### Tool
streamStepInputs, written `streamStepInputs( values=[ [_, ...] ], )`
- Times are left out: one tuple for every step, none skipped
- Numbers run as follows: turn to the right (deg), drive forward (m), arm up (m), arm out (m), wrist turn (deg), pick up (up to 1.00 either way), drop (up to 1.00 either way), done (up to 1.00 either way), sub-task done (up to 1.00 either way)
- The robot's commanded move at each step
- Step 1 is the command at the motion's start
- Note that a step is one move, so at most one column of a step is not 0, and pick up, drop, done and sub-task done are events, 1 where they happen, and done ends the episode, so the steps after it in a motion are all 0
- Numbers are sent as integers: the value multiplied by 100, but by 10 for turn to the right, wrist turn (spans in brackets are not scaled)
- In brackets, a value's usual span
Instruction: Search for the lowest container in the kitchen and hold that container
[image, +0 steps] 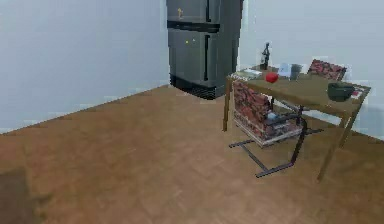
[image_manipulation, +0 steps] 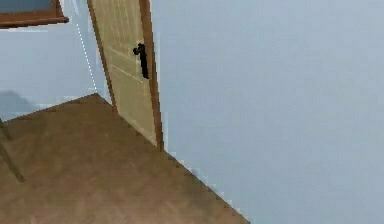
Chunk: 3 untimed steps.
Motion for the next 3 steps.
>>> streamStepInputs(
  values=[
    [-390, 0, 0, 0, 0, 0, 0, 0, 0],
    [0, 100, 0, 0, 0, 0, 0, 0, 0],
    [-30, 0, 0, 0, 0, 0, 0, 0, 0]
  ],
)
